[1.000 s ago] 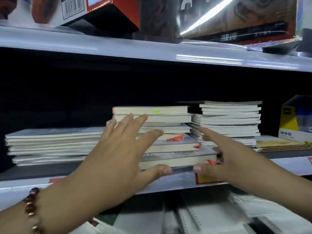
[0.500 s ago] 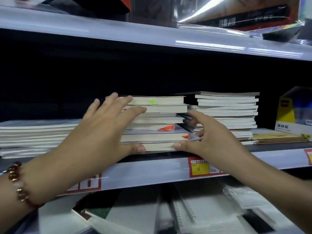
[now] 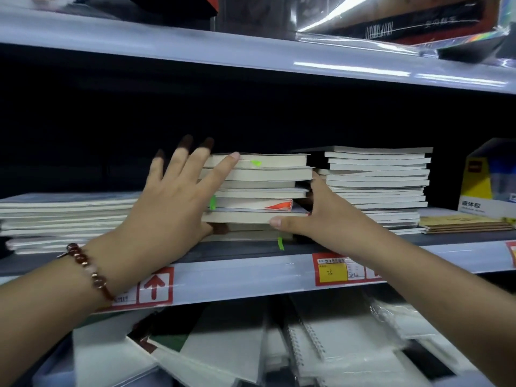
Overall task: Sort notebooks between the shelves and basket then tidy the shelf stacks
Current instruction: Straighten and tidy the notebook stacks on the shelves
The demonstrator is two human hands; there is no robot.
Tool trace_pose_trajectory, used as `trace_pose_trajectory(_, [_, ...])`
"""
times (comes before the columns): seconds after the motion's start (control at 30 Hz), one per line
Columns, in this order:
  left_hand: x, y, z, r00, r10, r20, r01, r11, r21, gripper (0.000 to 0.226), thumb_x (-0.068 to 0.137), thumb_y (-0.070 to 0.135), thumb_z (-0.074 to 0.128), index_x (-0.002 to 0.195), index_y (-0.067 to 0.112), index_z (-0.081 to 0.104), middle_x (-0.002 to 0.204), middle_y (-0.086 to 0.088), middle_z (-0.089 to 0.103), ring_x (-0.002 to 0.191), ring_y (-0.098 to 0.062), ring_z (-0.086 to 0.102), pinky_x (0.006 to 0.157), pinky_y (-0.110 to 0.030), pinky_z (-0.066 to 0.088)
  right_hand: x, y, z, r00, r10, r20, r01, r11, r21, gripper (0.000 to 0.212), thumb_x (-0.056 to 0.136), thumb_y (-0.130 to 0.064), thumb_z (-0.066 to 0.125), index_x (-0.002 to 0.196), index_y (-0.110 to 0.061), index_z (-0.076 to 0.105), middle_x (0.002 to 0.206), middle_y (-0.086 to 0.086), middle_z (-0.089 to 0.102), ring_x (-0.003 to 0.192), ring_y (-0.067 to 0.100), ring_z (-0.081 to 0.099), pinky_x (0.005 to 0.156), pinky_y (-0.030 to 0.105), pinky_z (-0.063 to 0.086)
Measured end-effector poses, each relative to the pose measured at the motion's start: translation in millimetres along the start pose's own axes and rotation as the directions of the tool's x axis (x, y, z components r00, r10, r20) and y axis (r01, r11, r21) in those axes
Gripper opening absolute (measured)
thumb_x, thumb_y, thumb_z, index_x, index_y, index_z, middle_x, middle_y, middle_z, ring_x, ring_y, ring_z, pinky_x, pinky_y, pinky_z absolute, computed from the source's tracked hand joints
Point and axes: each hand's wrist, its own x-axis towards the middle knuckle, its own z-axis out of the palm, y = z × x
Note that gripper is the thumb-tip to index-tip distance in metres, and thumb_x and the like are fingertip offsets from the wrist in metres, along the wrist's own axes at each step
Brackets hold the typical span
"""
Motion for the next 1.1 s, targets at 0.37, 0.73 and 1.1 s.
trace_pose_trajectory(0.37, [2.3, -18.4, -14.1, 0.995, 0.042, 0.087, -0.013, 0.952, -0.306, 0.098, 0.064, 0.096, 0.027, 0.151, 0.053, 0.006, 0.154, 0.004, 0.019, 0.143, -0.024, 0.020, 0.118, -0.051, 0.026, -1.1, 5.0, -7.3, 0.999, -0.034, 0.005, 0.034, 0.999, 0.036, 0.064, 0.087, -0.033, 0.073, 0.140, -0.043, 0.038, 0.126, -0.028, 0.058, 0.121, -0.006, 0.052, 0.102, 0.018, 0.040])
trace_pose_trajectory(0.73, [13.4, -8.5, -5.9, 0.997, -0.026, 0.067, 0.040, 0.974, -0.225, 0.111, 0.071, 0.073, 0.063, 0.156, 0.040, -0.001, 0.145, -0.008, 0.032, 0.122, -0.031, 0.044, 0.100, -0.044, 0.043, 13.0, 0.3, 14.4, 0.972, -0.041, -0.229, 0.003, 0.986, -0.164, 0.064, 0.086, -0.034, 0.075, 0.140, -0.030, 0.040, 0.115, -0.010, 0.065, 0.097, 0.011, 0.060, 0.079, 0.024, 0.045])
trace_pose_trajectory(1.1, [4.5, 1.0, -14.7, 0.965, -0.215, 0.147, 0.258, 0.703, -0.663, 0.103, 0.079, 0.053, 0.074, 0.151, 0.054, 0.001, 0.162, 0.014, -0.008, 0.147, -0.024, 0.025, 0.113, -0.037, 0.033, 28.8, -2.8, 13.8, 0.956, 0.270, 0.113, -0.256, 0.585, 0.769, 0.106, 0.045, -0.090, 0.070, 0.138, -0.041, 0.053, 0.146, -0.006, 0.052, 0.138, 0.022, 0.043, 0.120, 0.052, 0.024])
